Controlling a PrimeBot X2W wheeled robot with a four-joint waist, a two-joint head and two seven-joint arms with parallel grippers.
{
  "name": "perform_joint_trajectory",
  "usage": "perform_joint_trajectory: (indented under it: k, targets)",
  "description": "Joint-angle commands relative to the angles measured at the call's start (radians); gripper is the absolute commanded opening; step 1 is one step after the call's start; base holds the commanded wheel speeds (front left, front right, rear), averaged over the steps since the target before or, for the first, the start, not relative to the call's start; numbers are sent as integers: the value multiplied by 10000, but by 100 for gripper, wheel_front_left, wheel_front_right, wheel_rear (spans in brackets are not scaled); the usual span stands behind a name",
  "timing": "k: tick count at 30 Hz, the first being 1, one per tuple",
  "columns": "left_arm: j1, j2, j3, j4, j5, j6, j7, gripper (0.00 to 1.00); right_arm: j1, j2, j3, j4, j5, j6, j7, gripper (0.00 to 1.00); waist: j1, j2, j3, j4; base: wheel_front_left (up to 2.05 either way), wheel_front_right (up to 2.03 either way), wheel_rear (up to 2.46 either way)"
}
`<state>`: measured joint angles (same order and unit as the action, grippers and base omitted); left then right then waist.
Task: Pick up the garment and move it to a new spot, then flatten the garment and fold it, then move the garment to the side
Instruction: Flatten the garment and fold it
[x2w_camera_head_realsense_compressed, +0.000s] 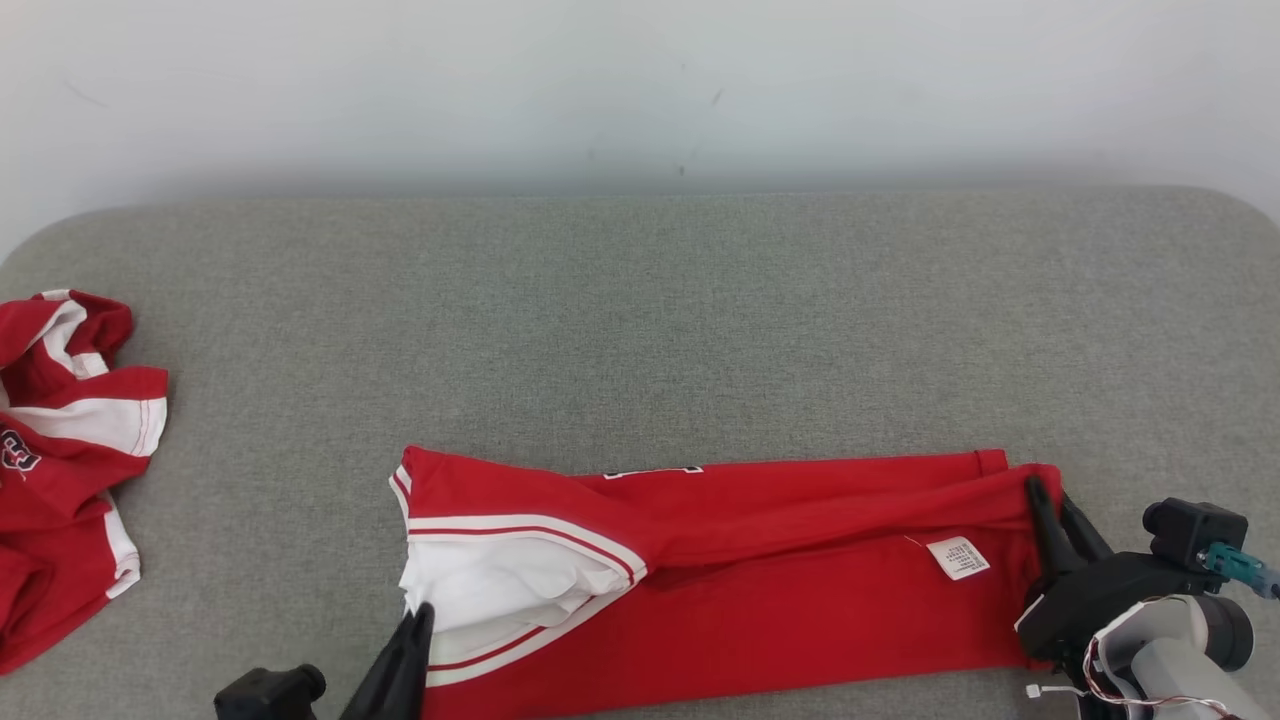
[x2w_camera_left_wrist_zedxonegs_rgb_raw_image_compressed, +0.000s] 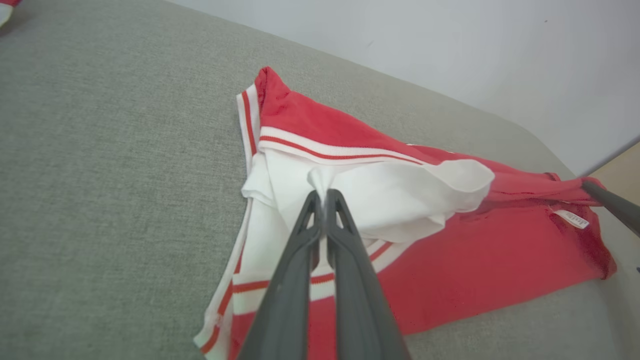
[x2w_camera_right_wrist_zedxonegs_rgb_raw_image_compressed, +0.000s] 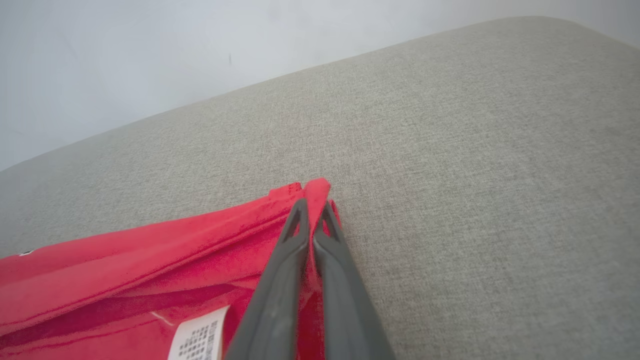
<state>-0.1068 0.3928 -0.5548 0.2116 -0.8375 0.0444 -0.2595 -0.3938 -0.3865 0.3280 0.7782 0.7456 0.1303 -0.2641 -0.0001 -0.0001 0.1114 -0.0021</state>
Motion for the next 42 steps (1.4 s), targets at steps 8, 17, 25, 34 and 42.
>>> perform_joint_trajectory:
  k: [8, 17, 25, 34, 42]
  targets:
    - [373, -843, 1626, 46, 1999, -100, -59, 100, 436, 31, -58, -530, -72, 13, -23, 100, 1, 1, -148, 28, 0, 0, 0]
    - [1239, -2101, 4094, -899, 4994, -54, -58, 100, 286, 43, -24, -165, -39, 13, 476, 100, 1, 1, -296, 58, 0, 0, 0]
    - [1711, -3067, 5267, -733, 5945, -697, -58, 100, 108, 359, 172, 812, 95, 13, 1173, 100, 1, 1, -396, 317, 0, 0, 0]
    - [1664, -3380, 6013, -307, 6486, -1250, -59, 100, -9, 419, 317, 1414, 246, 13, 1285, 0, 1, 1, -439, 411, 0, 0, 0]
    - [1892, -3425, 6061, -205, 6606, -1343, -59, 100, -189, -76, 118, 1892, 298, -5, 854, 0, 1, 1, -670, 383, 0, 0, 0]
